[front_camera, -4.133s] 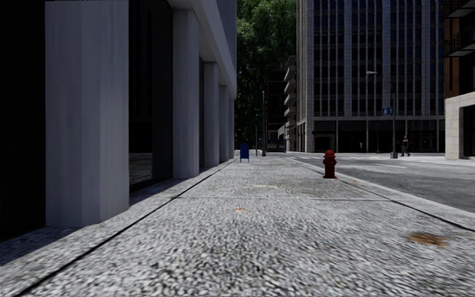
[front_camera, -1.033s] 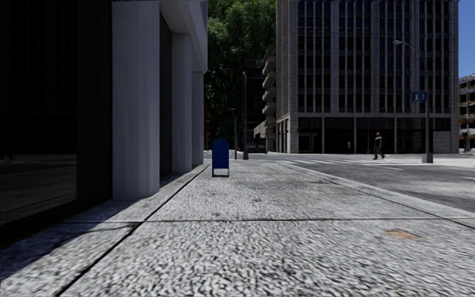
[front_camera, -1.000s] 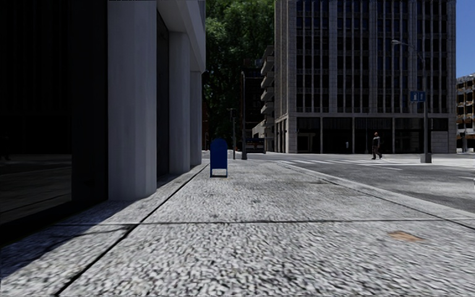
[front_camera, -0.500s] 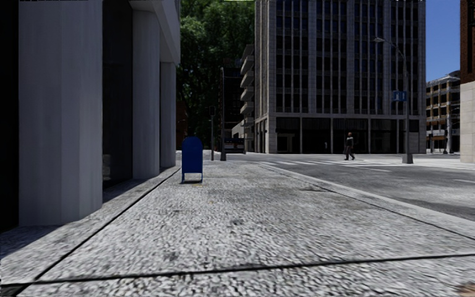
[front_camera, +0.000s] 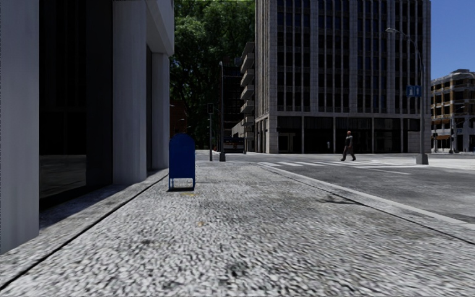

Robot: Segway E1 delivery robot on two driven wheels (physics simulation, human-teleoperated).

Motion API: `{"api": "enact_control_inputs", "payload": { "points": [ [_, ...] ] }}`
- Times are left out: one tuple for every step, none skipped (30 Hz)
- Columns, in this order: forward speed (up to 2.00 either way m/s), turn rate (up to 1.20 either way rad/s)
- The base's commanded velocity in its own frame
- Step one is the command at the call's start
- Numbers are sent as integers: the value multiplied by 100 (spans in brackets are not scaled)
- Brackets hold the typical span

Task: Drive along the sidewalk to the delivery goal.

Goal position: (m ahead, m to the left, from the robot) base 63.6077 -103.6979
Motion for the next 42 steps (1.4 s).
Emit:
{"api": "enact_control_inputs", "payload": {
  "points": [
    [200,0],
    [200,0],
    [200,-6],
    [200,-11],
    [200,-12],
    [200,-12],
    [200,-12],
    [200,-12],
    [200,-11],
    [200,-11],
    [200,0],
    [200,0],
    [200,0],
    [200,0],
    [200,0],
    [200,0],
    [200,0],
    [200,0],
    [200,0],
    [200,0],
    [200,0],
    [200,0],
    [200,0],
    [200,0],
    [200,0],
    [200,0],
    [200,0],
    [200,0],
    [200,0],
    [200,0],
    [200,0],
    [200,0],
    [200,0],
    [200,0],
    [200,0],
    [200,0],
    [200,0],
    [200,0],
    [200,0],
    [200,0],
    [200,0],
    [200,0]
  ]
}}
